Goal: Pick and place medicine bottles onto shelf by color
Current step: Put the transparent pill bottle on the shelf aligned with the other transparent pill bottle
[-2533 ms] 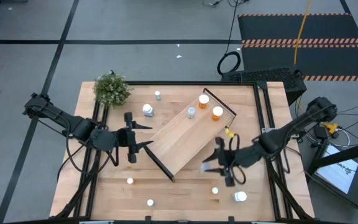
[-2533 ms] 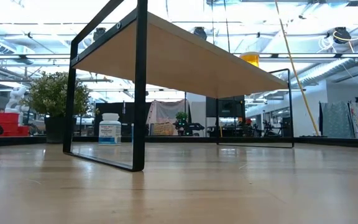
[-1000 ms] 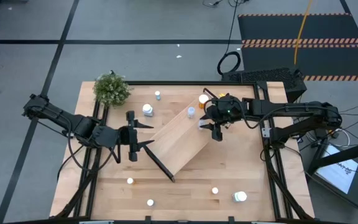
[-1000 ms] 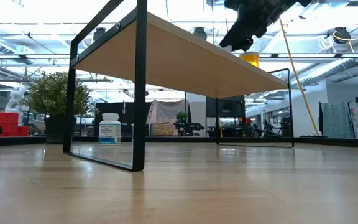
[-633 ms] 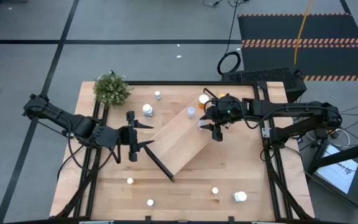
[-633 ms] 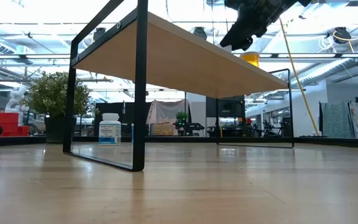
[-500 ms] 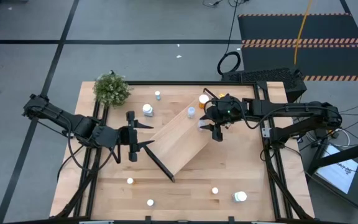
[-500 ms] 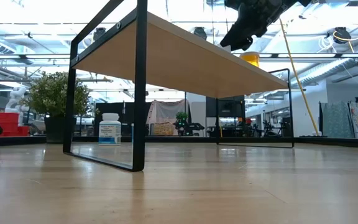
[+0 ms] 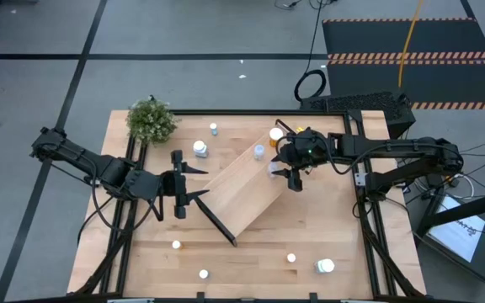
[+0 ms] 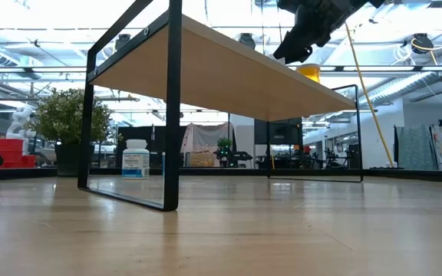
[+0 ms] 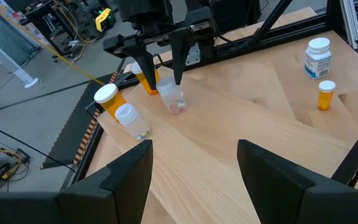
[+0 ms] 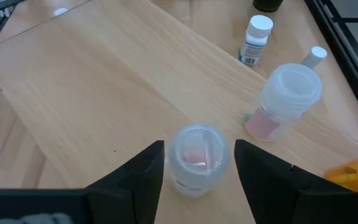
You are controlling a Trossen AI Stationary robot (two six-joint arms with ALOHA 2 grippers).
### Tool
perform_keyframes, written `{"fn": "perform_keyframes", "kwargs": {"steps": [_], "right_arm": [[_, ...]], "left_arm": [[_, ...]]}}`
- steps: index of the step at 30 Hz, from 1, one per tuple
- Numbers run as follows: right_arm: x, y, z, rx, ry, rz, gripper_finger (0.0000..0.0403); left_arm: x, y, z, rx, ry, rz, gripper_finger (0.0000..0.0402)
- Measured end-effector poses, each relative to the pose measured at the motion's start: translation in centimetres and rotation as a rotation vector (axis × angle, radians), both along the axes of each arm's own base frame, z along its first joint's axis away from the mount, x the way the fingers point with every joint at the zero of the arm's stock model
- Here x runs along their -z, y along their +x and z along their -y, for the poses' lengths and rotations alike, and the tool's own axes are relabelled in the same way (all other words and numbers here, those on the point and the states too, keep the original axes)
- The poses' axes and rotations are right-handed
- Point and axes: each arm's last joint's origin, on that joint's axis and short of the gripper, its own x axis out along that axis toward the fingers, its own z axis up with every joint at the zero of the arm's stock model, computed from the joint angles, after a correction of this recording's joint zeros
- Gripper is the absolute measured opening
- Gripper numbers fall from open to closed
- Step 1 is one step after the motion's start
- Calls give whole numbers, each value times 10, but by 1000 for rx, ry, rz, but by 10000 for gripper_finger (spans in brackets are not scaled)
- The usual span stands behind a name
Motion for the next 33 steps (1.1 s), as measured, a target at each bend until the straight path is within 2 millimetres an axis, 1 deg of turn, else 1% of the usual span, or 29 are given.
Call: {"fn": "perform_keyframes", "kwargs": {"steps": [3, 24, 28, 33], "right_arm": [[1, -1, 1, 9, -29, -13, 192], [3, -3, 1, 9, -60, -53, 192], [2, -4, 1, 7, -63, -41, 192], [-2, -6, -5, -4, -73, -24, 192]], "left_arm": [[0, 0, 0, 0, 0, 0, 237], [0, 0, 0, 0, 1, 0, 237], [0, 0, 0, 0, 1, 0, 237], [0, 0, 0, 1, 4, -1, 237]]}}
